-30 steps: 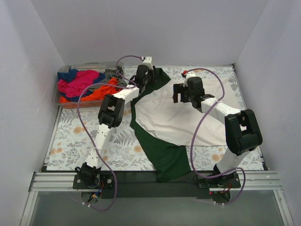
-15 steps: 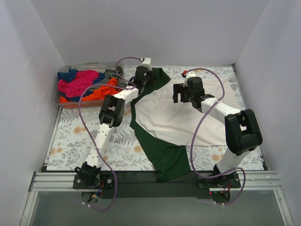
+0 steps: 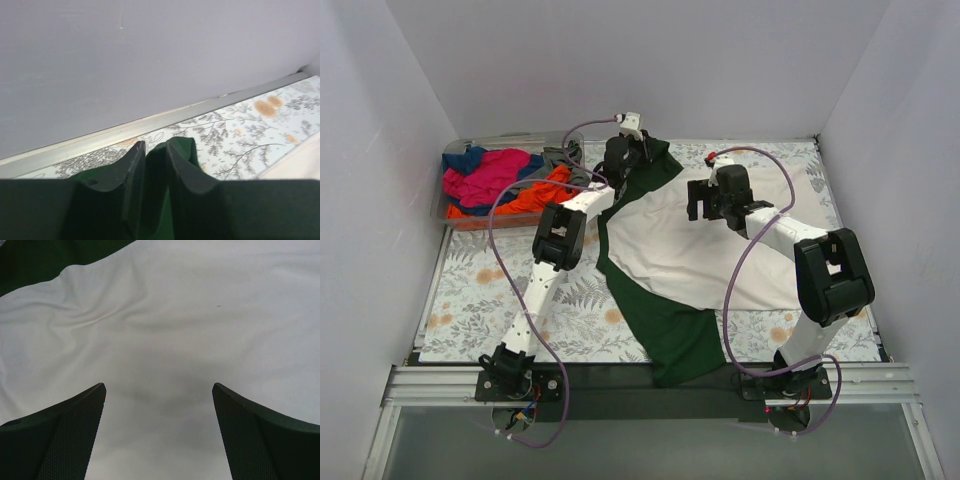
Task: Fold and stack the t-shirts
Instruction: Fold the tshirt
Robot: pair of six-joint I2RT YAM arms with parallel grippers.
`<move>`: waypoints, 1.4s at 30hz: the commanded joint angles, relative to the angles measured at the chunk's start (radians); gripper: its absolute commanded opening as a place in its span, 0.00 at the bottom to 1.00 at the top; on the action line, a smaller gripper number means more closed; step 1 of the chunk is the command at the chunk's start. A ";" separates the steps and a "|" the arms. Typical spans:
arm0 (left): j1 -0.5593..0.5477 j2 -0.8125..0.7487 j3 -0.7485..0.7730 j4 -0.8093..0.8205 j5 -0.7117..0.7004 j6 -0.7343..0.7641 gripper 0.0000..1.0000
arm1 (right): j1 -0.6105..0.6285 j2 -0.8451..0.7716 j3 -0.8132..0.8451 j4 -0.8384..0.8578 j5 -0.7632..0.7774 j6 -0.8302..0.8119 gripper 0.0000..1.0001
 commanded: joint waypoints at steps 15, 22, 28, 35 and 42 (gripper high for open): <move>0.038 -0.050 -0.004 0.161 0.088 -0.091 0.73 | 0.002 0.003 0.010 0.041 -0.024 -0.003 0.79; 0.021 -0.440 -0.503 0.169 0.081 -0.101 0.74 | 0.004 -0.084 -0.025 0.041 0.007 -0.011 0.79; -0.028 -0.735 -0.912 0.111 -0.084 -0.090 0.74 | 0.004 -0.159 -0.073 0.042 0.010 0.001 0.79; -0.106 -0.757 -1.065 0.100 0.002 -0.191 0.74 | 0.002 -0.198 -0.119 0.044 0.034 0.020 0.79; -0.169 -0.631 -0.982 0.046 0.008 -0.200 0.74 | 0.001 -0.164 -0.137 0.053 0.088 0.018 0.80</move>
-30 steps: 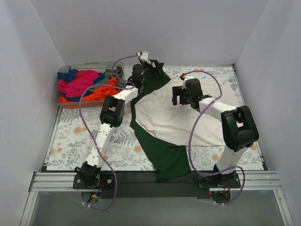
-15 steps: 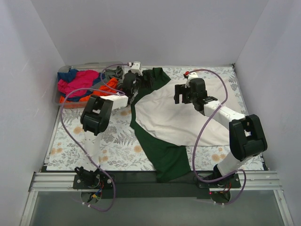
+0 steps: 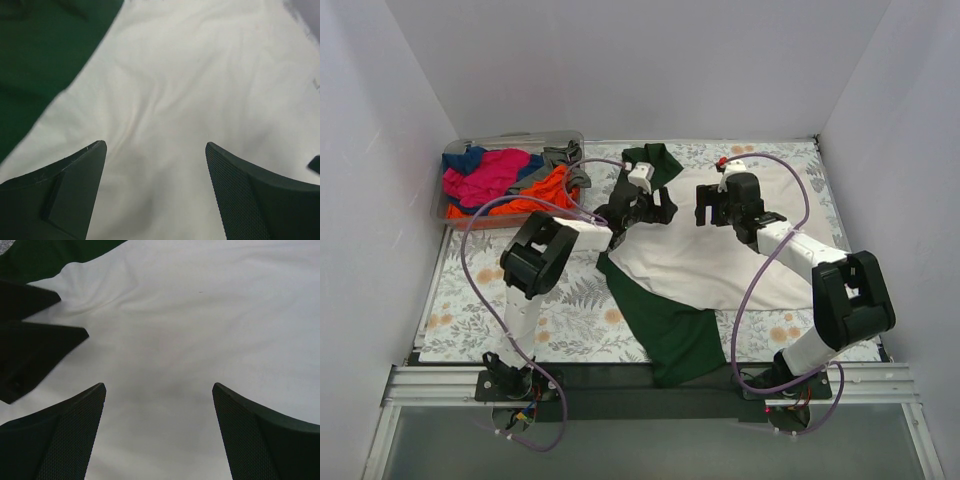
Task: Fold and stack the t-shirts
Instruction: Fold the tshirt
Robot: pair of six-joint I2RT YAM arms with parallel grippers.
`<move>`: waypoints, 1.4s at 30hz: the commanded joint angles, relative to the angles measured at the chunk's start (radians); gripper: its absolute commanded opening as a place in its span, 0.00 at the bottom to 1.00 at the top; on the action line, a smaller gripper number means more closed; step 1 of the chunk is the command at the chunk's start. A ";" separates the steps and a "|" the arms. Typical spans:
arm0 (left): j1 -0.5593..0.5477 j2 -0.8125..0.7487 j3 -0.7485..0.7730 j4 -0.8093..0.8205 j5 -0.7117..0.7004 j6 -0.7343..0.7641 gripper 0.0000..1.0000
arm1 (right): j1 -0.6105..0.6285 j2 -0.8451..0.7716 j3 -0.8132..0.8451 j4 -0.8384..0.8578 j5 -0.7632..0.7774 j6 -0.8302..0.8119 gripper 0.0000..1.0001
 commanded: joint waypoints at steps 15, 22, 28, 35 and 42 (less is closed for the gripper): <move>-0.005 -0.046 -0.218 -0.067 -0.127 -0.030 0.75 | -0.013 0.169 0.021 0.062 0.056 0.023 0.80; -0.005 -0.074 -0.306 -0.044 -0.109 -0.050 0.75 | -0.010 0.199 -0.012 0.059 0.023 0.055 0.79; -0.005 -0.091 -0.346 -0.039 -0.100 -0.037 0.75 | 0.010 0.242 -0.032 -0.019 0.030 0.091 0.78; -0.005 -0.106 -0.377 -0.076 -0.117 -0.039 0.75 | 0.038 0.225 -0.104 -0.092 0.017 0.139 0.78; -0.005 -0.109 -0.398 -0.130 -0.186 -0.051 0.75 | 0.085 0.139 -0.171 -0.180 0.042 0.193 0.77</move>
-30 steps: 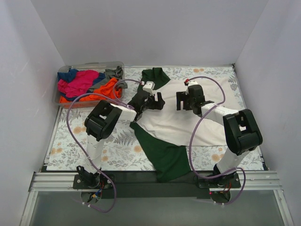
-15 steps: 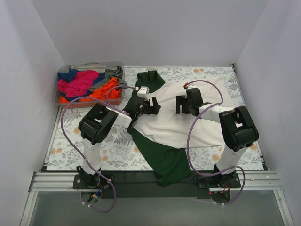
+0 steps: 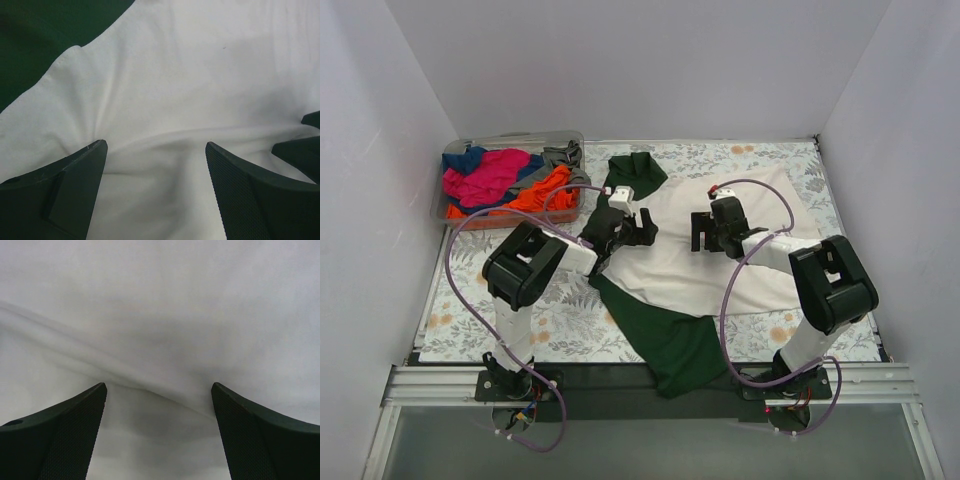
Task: Fold and stack the t-shirts
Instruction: Fold the tshirt
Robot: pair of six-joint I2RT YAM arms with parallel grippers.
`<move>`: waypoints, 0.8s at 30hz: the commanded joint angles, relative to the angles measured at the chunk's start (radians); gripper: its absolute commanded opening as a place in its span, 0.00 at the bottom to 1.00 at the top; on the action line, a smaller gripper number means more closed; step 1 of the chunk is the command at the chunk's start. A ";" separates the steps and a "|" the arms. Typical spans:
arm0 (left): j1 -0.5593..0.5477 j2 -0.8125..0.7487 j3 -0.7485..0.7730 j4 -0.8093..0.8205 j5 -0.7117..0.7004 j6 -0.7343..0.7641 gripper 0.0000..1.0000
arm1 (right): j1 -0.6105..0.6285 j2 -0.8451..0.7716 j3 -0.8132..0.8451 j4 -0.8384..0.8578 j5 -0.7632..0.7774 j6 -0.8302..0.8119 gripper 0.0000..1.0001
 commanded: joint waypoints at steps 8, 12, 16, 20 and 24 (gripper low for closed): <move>0.008 -0.043 -0.073 -0.261 -0.092 -0.031 0.75 | 0.096 -0.025 -0.063 -0.231 0.017 0.101 0.77; 0.008 -0.175 -0.053 -0.284 -0.087 -0.019 0.75 | 0.096 -0.026 -0.009 -0.242 0.074 0.069 0.78; 0.013 -0.275 0.066 -0.361 -0.130 0.022 0.77 | 0.096 -0.046 0.057 -0.245 0.068 0.049 0.78; 0.042 -0.224 0.178 -0.394 -0.190 0.087 0.77 | 0.096 -0.104 0.086 -0.243 0.065 0.031 0.78; 0.068 -0.108 0.344 -0.387 -0.193 0.183 0.74 | 0.096 -0.166 0.072 -0.243 0.074 0.022 0.78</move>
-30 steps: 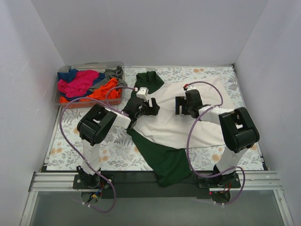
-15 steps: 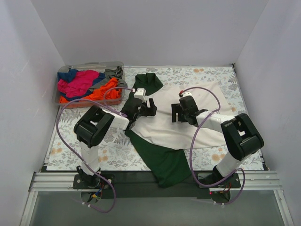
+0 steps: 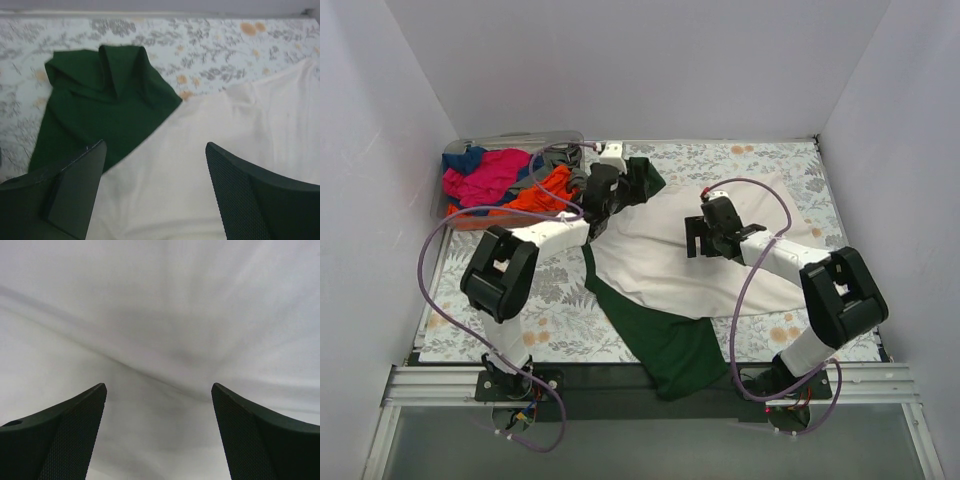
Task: Fold and stack the t-shirts
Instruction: Fold the tshirt
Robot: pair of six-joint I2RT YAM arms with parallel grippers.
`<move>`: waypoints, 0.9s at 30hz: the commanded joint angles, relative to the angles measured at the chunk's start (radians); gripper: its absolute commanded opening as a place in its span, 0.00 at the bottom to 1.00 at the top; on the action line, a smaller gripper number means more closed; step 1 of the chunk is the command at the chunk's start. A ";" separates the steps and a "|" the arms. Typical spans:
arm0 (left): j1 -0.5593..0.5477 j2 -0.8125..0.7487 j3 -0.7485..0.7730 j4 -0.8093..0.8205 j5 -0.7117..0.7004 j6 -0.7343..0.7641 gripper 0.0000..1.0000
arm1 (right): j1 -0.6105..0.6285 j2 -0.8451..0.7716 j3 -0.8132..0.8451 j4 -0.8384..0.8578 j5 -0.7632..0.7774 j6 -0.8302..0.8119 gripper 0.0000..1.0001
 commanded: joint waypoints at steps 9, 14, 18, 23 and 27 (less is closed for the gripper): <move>0.042 0.357 0.358 -0.015 -0.023 0.227 0.61 | 0.005 -0.239 -0.037 0.012 -0.005 -0.013 0.78; 0.077 0.455 0.448 -0.003 -0.009 0.241 0.61 | 0.005 -0.320 -0.069 0.017 -0.002 -0.015 0.78; 0.102 0.499 0.493 0.007 0.012 0.232 0.61 | 0.005 -0.339 -0.075 0.017 -0.005 -0.016 0.78; 0.117 0.549 0.540 -0.003 0.025 0.235 0.61 | 0.005 -0.342 -0.084 0.020 -0.005 -0.012 0.78; 0.120 0.575 0.582 -0.015 0.038 0.239 0.58 | 0.005 -0.339 -0.086 0.020 -0.005 -0.012 0.78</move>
